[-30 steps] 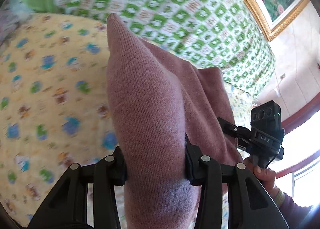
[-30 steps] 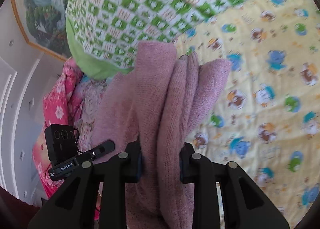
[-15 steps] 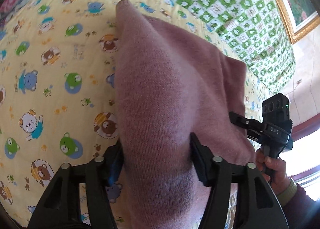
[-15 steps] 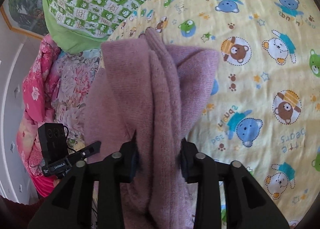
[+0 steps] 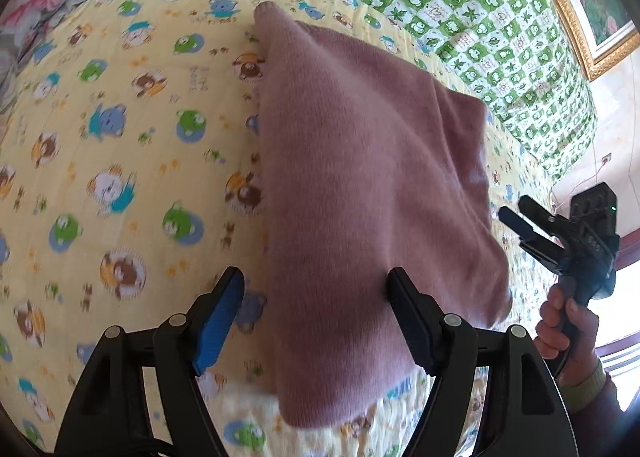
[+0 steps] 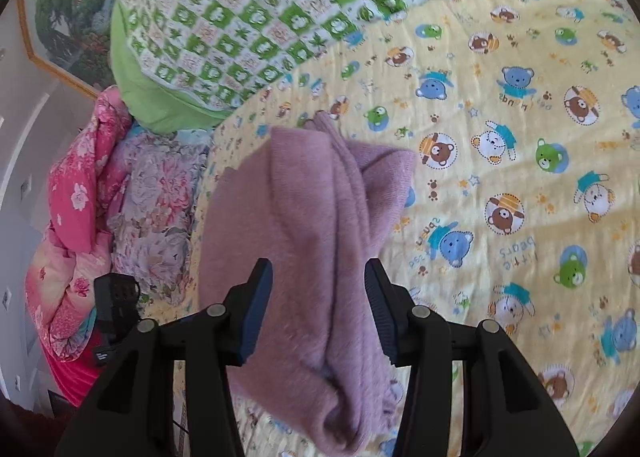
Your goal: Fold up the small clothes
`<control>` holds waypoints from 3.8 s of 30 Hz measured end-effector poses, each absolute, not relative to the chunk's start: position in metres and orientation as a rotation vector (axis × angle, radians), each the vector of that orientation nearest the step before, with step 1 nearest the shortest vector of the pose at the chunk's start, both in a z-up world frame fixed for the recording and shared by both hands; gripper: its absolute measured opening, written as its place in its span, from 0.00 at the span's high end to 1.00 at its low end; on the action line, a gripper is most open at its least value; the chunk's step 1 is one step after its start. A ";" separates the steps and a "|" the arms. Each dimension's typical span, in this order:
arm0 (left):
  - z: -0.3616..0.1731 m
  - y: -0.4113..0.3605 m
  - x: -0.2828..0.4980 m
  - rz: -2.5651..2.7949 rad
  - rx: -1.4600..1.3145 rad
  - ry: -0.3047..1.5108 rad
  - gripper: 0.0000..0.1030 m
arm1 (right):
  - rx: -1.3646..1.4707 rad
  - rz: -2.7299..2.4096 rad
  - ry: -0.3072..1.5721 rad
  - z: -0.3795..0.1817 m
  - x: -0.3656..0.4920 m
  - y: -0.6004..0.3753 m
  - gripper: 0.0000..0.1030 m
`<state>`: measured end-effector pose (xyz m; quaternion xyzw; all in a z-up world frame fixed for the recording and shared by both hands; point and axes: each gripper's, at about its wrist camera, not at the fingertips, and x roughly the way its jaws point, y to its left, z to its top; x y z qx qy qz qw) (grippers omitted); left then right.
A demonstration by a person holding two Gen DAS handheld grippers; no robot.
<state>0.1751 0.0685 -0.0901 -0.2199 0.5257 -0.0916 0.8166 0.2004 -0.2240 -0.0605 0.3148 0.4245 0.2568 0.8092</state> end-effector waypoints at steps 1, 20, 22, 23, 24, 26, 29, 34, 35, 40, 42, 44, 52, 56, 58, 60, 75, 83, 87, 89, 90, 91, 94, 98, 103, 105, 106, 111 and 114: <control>-0.088 0.069 0.171 -0.193 -0.472 1.118 0.28 | 0.665 0.555 0.901 -0.056 0.196 -0.222 0.52; -0.061 -0.069 0.174 -0.532 -0.183 1.098 0.33 | 0.518 0.570 0.937 -0.048 0.277 -0.193 0.58; -0.069 -0.071 0.179 -0.533 -0.185 1.116 0.34 | 0.518 0.580 0.956 -0.057 0.284 -0.191 0.77; -0.071 -0.073 0.180 -0.533 -0.184 1.122 0.36 | 0.518 0.585 0.962 -0.060 0.285 -0.190 0.89; -0.073 -0.076 0.182 -0.536 -0.185 1.128 0.38 | 0.521 0.585 0.963 -0.063 0.287 -0.190 0.90; -0.071 -0.081 0.183 -0.564 -0.192 1.126 0.44 | 0.536 0.593 0.948 -0.064 0.288 -0.193 0.91; -0.062 -0.097 0.184 -0.618 -0.173 1.096 0.44 | 0.568 0.620 0.928 -0.060 0.290 -0.201 0.91; -0.068 -0.128 0.185 -0.694 -0.123 1.115 0.44 | 0.544 0.658 0.932 -0.057 0.291 -0.200 0.91; -0.076 -0.134 0.186 -0.696 -0.112 1.136 0.45 | 0.539 0.655 0.935 -0.058 0.291 -0.200 0.91; -0.098 -0.147 0.185 -0.699 -0.092 1.190 0.45 | 0.552 0.658 0.895 -0.050 0.291 -0.210 0.92; -0.102 -0.149 0.186 -0.697 -0.117 1.197 0.45 | 0.540 0.649 0.889 -0.050 0.293 -0.209 0.93; -0.107 -0.149 0.190 -0.693 -0.130 1.208 0.45 | 0.526 0.619 0.927 -0.064 0.299 -0.208 0.93; -0.103 -0.164 0.183 -0.710 -0.093 1.204 0.45 | 0.648 0.596 0.981 -0.088 0.304 -0.216 0.90; -0.098 -0.161 0.178 -0.727 -0.116 1.213 0.44 | 0.637 0.587 0.974 -0.077 0.289 -0.223 0.87; -0.094 -0.150 0.171 -0.729 -0.127 1.211 0.44 | 0.628 0.575 0.964 -0.071 0.275 -0.229 0.83; -0.087 -0.137 0.164 -0.721 -0.156 1.207 0.44 | 0.631 0.568 0.955 -0.068 0.264 -0.231 0.68; -0.060 0.020 0.151 -0.303 -0.385 1.102 0.29 | 0.687 0.519 1.015 -0.100 0.159 -0.217 0.40; -0.121 0.051 0.178 -0.240 -0.490 1.209 0.29 | 0.751 0.541 1.060 -0.129 0.152 -0.209 0.39; -0.136 0.043 0.181 -0.272 -0.504 1.225 0.60 | 0.760 0.579 1.070 -0.132 0.154 -0.202 0.81; -0.129 0.042 0.179 -0.293 -0.502 1.212 0.73 | 0.802 0.601 1.038 -0.124 0.151 -0.210 0.83; -0.125 0.044 0.177 -0.311 -0.516 1.201 0.74 | 0.825 0.614 1.018 -0.119 0.148 -0.213 0.84; -0.120 0.046 0.175 -0.325 -0.529 1.190 0.75 | 0.846 0.637 0.986 -0.112 0.143 -0.218 0.85; -0.119 0.054 0.169 -0.357 -0.607 1.195 0.75 | 0.848 0.661 0.964 -0.103 0.135 -0.223 0.85; -0.157 0.059 0.169 -0.296 -0.600 1.267 0.75 | 0.773 0.606 1.063 -0.126 0.139 -0.210 0.85; -0.158 0.063 0.166 -0.297 -0.569 1.252 0.65 | 0.804 0.542 1.091 -0.146 0.142 -0.207 0.82; -0.149 0.060 0.164 -0.287 -0.523 1.255 0.60 | 0.778 0.533 1.092 -0.141 0.141 -0.208 0.71; -0.145 0.060 0.162 -0.282 -0.506 1.250 0.59 | 0.763 0.527 1.092 -0.139 0.141 -0.208 0.67; -0.126 0.063 0.148 -0.249 -0.453 1.221 0.51 | 0.639 0.455 1.059 -0.117 0.138 -0.210 0.60; -0.113 0.065 0.141 -0.223 -0.438 1.197 0.50 | 0.598 0.430 1.024 -0.106 0.132 -0.212 0.59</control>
